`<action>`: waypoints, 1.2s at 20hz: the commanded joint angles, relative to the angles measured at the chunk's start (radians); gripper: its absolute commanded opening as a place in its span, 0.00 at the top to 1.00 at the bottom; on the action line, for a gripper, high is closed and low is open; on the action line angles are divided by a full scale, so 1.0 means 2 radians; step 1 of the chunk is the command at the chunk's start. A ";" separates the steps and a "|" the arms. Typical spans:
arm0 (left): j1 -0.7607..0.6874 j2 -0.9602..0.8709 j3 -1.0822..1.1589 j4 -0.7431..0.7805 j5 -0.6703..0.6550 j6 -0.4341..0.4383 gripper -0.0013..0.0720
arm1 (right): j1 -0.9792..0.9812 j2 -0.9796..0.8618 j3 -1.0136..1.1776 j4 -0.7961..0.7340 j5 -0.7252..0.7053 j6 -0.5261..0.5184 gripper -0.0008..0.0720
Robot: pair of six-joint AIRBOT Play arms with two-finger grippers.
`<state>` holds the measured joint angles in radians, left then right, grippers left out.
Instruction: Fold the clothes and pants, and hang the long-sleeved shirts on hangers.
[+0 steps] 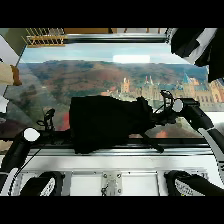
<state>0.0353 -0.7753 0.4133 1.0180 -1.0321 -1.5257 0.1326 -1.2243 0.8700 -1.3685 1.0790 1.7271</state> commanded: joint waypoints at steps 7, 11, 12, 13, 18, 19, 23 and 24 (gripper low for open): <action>0.000 0.145 0.097 -0.001 -0.065 -0.026 0.24 | -0.078 0.053 0.057 0.112 0.076 -0.125 0.09; 0.000 0.154 0.111 -0.035 -0.064 -0.034 0.97 | -0.191 0.019 0.056 0.178 0.098 -0.188 0.00; 0.000 0.147 0.111 -0.056 -0.063 -0.034 0.97 | -0.211 -0.001 0.055 0.195 0.098 -0.205 0.00; 0.000 0.137 0.111 -0.074 -0.064 -0.034 0.97 | -0.227 -0.026 0.055 0.215 0.097 -0.227 0.00; -0.001 0.065 0.111 -0.143 -0.059 -0.015 0.97 | -0.249 -0.157 0.056 0.275 0.087 -0.314 0.00; -0.006 0.055 0.111 -0.147 -0.053 -0.015 0.97 | -0.246 -0.179 0.056 0.286 0.089 -0.323 0.00; -0.089 0.019 0.111 -0.146 0.006 -0.016 0.97 | -0.215 -0.229 0.056 0.331 0.092 -0.346 0.00; -0.117 0.007 0.111 -0.146 0.025 -0.018 0.97 | -0.201 -0.234 0.056 0.346 0.092 -0.350 0.00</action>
<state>-0.0887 -0.7055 0.6350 0.7433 -1.0737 -1.5616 -0.3145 -1.6291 0.9813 -0.7574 1.2621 1.0813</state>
